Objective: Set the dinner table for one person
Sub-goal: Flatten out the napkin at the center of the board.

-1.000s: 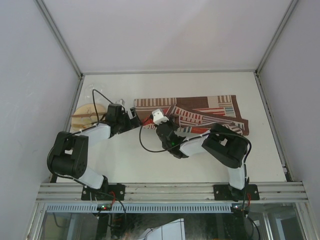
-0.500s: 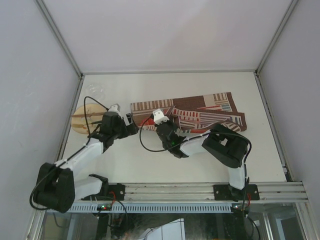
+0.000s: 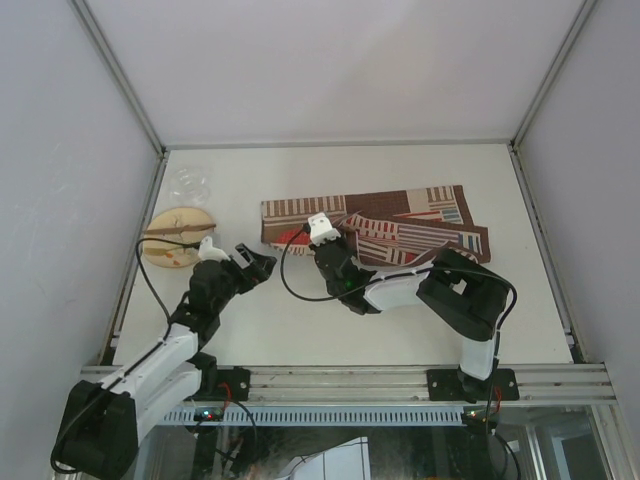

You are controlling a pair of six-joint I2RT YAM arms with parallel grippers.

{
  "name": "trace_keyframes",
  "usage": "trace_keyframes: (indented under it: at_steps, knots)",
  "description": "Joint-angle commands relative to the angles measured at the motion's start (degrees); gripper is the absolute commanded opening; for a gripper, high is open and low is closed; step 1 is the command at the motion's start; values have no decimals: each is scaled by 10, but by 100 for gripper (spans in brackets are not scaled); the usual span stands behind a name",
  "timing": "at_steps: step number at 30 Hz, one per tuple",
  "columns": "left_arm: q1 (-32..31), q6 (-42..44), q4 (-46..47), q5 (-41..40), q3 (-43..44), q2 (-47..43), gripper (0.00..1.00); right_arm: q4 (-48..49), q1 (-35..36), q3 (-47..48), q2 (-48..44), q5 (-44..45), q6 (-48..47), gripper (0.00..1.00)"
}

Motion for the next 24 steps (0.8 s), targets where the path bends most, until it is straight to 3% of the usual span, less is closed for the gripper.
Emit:
trace_keyframes:
  at_steps: [1, 7, 18, 24]
  knots:
    - [-6, -98, 140, -20, -38, 14, 100, 29, 3, 7, -28, -12, 22, 0]
    - [-15, -143, 237, -39, -22, 85, 100, 31, 13, 8, -29, -15, 29, 0]
    - [-23, -236, 475, 15, 17, 326, 100, 26, 18, 10, -40, -14, 27, 0]
    - [-26, -230, 505, 18, 36, 364, 100, 23, 25, 10, -42, -14, 28, 0]
